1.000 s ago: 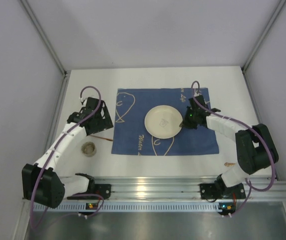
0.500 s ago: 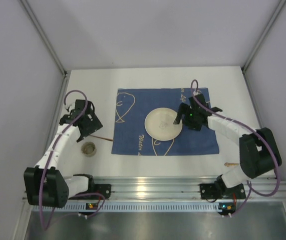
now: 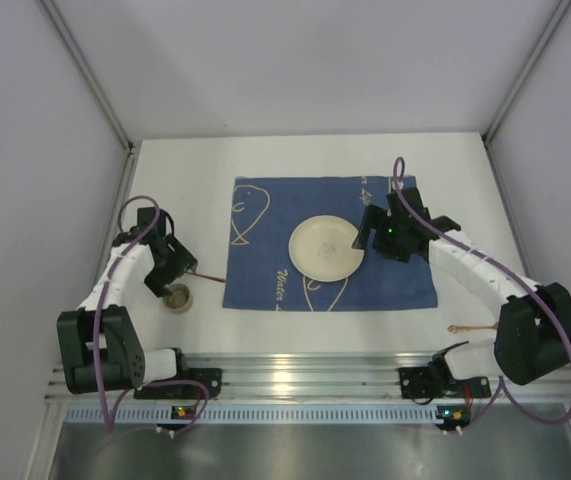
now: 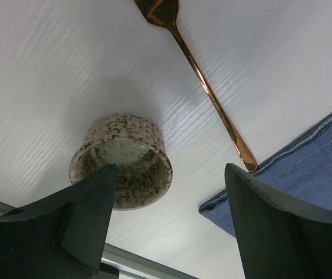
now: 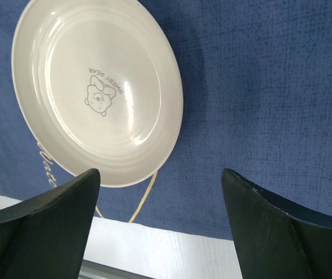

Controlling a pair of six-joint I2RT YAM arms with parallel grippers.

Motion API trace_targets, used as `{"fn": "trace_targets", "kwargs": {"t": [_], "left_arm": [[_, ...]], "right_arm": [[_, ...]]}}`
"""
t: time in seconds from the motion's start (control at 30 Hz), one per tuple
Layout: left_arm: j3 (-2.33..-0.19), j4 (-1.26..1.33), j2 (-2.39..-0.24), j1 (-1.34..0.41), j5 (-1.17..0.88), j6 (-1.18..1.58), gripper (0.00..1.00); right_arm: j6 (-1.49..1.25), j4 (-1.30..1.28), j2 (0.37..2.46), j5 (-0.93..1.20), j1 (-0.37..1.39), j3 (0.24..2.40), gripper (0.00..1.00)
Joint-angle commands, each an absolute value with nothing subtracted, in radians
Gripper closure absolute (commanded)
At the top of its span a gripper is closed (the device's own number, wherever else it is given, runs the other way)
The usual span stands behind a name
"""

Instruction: Set the dinner table for one person

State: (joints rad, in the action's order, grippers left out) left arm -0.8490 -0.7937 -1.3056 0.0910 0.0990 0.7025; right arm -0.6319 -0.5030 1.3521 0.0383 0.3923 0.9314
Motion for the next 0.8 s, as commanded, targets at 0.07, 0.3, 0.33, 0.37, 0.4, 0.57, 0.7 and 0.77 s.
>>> {"fn": "trace_targets", "kwargs": {"t": [0.07,0.3,0.33,0.37,0.4,0.57,0.7,0.77], "left_arm": [[-0.847,-0.764,-1.276,0.094,0.041,0.706,0.21],[-0.77,-0.687,-1.327,0.092,0.034,0.701,0.36],[-0.767,-0.672,-1.339,0.094,0.035,0.703,0.37],[-0.764,-0.664,-1.363,0.094,0.04,0.703,0.37],[-0.761,-0.658,-1.374,0.094,0.04,0.703,0.38],[-0.759,-0.621,-1.419,0.094,0.023,0.712,0.61],[-0.802,-0.635,-1.434,0.094,0.017,0.722,1.0],[-0.83,-0.659,-1.427,0.092,0.009,0.732,1.0]], "right_arm": [[-0.594,-0.529,1.388,0.035,0.4,0.982,0.15],[-0.572,-0.529,1.425,0.044,0.4,0.997,0.15],[-0.571,-0.529,1.428,0.046,0.4,0.997,0.15],[-0.568,-0.529,1.427,0.046,0.4,0.999,0.15],[-0.568,-0.529,1.427,0.048,0.4,0.999,0.15],[-0.551,-0.537,1.407,0.041,0.394,0.994,0.16],[-0.532,-0.552,1.388,0.043,0.391,0.997,0.17],[-0.509,-0.557,1.376,0.048,0.396,1.015,0.18]]}}
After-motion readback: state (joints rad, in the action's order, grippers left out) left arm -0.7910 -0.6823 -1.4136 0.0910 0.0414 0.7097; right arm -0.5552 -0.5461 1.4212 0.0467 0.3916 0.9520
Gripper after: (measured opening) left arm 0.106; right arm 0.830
